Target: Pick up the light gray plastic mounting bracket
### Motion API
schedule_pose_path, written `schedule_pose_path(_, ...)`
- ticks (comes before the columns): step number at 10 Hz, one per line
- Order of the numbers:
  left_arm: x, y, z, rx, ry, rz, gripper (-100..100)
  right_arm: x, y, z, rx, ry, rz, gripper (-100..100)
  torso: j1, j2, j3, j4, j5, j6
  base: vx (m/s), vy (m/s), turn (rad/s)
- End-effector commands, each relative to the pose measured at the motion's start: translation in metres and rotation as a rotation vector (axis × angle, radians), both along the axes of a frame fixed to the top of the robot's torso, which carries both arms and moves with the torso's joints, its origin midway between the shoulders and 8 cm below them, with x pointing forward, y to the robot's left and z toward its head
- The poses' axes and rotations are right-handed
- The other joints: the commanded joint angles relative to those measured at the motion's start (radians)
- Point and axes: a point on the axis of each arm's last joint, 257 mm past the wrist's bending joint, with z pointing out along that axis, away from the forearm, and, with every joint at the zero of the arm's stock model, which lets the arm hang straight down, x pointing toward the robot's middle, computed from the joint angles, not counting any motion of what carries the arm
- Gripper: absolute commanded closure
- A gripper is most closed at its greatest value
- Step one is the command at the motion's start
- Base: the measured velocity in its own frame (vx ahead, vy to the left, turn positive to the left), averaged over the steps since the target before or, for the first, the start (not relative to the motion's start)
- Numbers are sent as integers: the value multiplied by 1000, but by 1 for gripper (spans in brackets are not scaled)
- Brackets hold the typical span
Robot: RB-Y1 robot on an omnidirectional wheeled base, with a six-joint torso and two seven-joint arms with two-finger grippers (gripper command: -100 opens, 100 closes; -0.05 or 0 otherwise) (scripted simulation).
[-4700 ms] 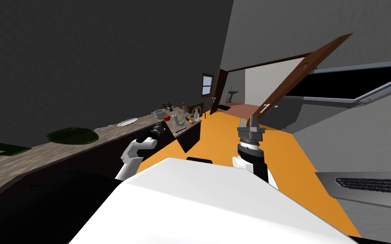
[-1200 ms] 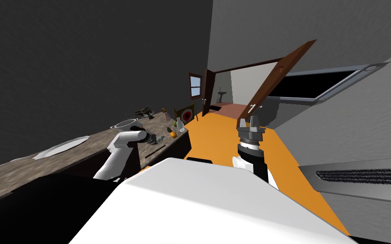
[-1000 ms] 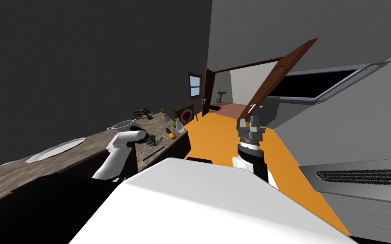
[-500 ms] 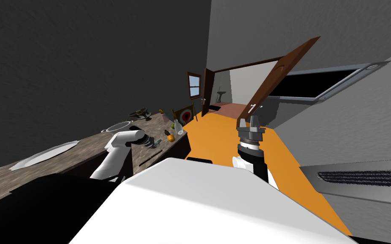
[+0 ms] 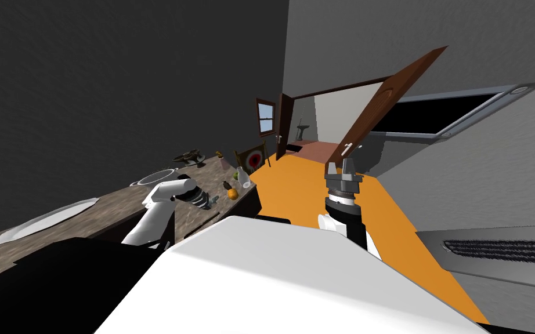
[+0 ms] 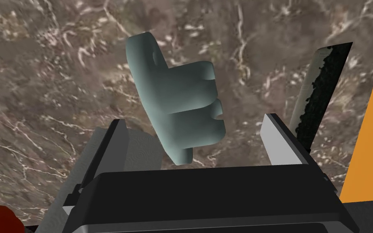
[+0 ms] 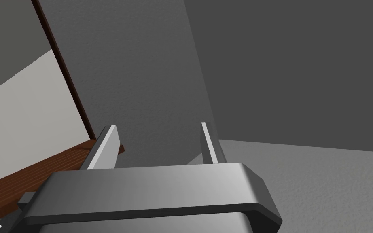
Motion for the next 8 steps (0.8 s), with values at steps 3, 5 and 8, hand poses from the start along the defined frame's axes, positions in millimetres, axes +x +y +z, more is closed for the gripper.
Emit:
schedule_pose_path(3, -9, -1, -3, -17, 27, 7, 0, 0, 0, 0, 0, 0, 0, 0, -2, 4, 2, 1, 0, 0, 30, 19, 6)
schedule_pose_path(5, -8, 1, -17, -17, 26, 11, -100, 0, 0, 0, 0, 0, 0, 0, -3, 6, 3, 1, -1, 0, -5, 1, -20)
schedule_pose_path(8, -9, 0, -19, -17, 26, 12, 100, 0, 0, 0, 0, 0, 0, 0, -3, 6, 4, 2, -1, 0, -3, 0, -3)
